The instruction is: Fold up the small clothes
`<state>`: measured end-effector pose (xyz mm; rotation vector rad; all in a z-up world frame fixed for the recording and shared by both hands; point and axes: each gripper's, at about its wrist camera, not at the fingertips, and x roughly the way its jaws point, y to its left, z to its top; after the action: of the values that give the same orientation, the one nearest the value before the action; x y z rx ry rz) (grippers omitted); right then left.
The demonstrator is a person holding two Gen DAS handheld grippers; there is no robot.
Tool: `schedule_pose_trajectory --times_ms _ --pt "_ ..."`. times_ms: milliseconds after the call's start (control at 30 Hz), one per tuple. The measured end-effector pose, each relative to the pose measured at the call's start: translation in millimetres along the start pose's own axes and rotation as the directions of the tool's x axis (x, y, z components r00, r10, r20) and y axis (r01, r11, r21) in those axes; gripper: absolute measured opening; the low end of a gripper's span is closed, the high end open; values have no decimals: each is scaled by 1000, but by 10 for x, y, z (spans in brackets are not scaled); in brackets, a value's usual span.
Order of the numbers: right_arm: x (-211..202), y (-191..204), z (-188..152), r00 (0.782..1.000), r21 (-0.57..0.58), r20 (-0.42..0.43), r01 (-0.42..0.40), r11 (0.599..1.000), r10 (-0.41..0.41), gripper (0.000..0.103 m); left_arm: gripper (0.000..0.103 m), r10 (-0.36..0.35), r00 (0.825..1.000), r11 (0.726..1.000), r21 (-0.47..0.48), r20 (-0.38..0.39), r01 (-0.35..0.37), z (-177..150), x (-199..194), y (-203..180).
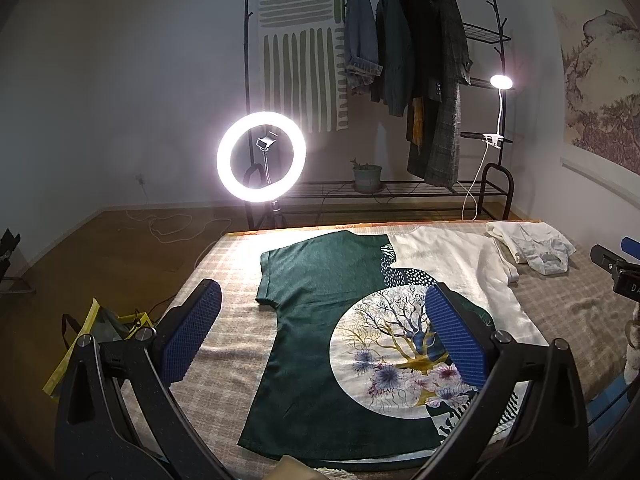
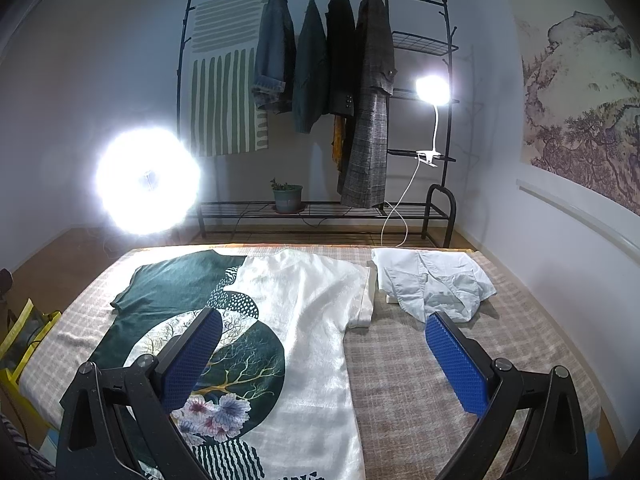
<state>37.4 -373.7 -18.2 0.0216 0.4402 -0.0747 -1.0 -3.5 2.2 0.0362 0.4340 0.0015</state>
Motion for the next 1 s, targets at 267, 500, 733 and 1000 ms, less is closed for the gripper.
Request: schedule_pose_trajectory --times_ms 267,500,733,1000 --pt "-3 -3 7 1000 -1 0 0 1000 0 103 103 0 1000 1000 0 2 0 7 -3 3" --pt "2 1 6 1000 -2 -1 1 1000 -1 103 103 0 1000 1000 -1 3 0 -5 -5 6" --pt "9 8 2 1000 -3 -1 1 1000 -1 103 103 -1 1000 1000 -2 1 1 26 1 31" --pt "12 4 1 1000 0 -2 -1 1000 1 103 103 0 1000 1000 -2 3 0 15 -2 26"
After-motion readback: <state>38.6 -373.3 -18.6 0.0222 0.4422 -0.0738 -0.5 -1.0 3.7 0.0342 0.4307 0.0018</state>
